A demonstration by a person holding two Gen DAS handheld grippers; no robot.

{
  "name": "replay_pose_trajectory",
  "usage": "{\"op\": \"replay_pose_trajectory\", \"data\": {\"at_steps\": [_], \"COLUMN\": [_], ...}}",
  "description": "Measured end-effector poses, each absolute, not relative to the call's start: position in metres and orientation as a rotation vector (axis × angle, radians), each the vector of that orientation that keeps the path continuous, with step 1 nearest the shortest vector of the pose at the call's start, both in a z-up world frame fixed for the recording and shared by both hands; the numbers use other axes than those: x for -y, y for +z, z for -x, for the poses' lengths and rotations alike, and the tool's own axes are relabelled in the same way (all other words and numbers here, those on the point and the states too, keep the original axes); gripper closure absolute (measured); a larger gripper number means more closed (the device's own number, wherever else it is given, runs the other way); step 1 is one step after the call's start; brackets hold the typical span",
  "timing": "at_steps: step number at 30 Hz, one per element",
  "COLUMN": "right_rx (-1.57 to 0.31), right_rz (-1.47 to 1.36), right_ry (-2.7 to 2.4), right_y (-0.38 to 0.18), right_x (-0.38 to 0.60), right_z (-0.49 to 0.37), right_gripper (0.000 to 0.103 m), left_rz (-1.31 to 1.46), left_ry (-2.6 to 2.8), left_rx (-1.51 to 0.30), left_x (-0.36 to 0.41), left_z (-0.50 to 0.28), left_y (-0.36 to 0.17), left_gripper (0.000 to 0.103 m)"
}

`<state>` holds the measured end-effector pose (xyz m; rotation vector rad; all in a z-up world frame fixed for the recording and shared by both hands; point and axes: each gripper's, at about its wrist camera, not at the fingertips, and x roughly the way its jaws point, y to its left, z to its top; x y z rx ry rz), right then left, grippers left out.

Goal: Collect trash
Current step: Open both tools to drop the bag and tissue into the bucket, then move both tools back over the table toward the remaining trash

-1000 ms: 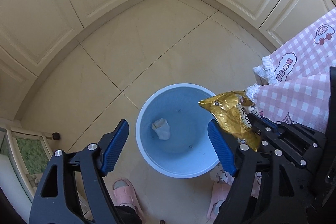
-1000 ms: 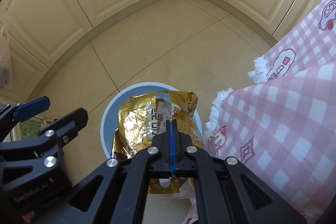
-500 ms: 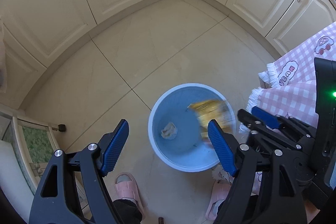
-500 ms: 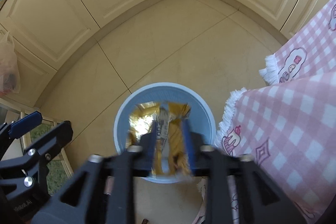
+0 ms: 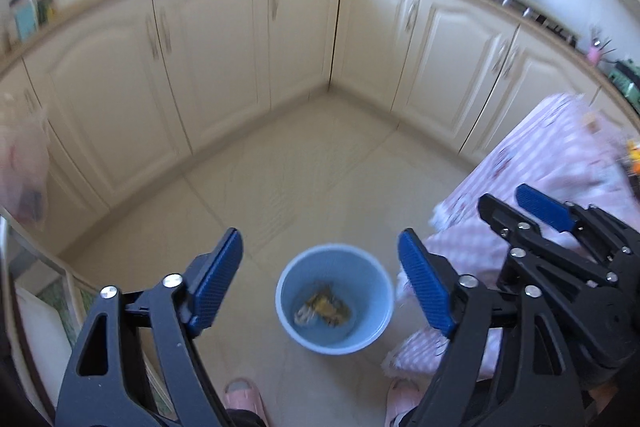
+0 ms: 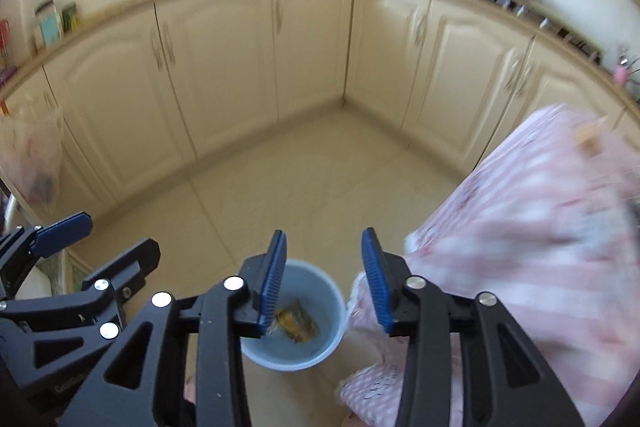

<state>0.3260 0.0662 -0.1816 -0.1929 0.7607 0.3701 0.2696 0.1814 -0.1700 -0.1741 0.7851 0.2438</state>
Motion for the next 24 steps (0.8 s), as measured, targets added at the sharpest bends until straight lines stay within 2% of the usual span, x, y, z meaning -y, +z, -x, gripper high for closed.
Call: {"op": "replay_pose_trajectory", "data": {"at_steps": [5, 10, 18, 24], "right_rx": [-0.623, -0.532, -0.423, -0.389], "right_rz": [0.141, 0.092, 0.021, -0.022], "right_ry": [0.33, 0.28, 0.147, 0.031], "right_y": [-0.111, -0.066, -0.024, -0.02], "right_x": [-0.018, 0.033, 0.125, 0.195], "right_z": [-0.277, -0.236, -0.187, -0.166], "right_gripper": [0.054, 0.046, 0.038, 0.035], "left_rz": [0.1, 0.061, -0.018, -0.05], "left_ry": [0.252, 0.244, 0.161, 0.057], "left_rx": [-0.635, -0.536, -0.409, -0.406], "left_x": [-0.15, -0.118, -0.054, 0.0], "left_z": [-0.225, -0.191, -0.155, -0.158], "left_y": [-0.105, -0.066, -0.022, -0.01], "left_gripper": [0.015, 0.011, 0.008, 0.008]}}
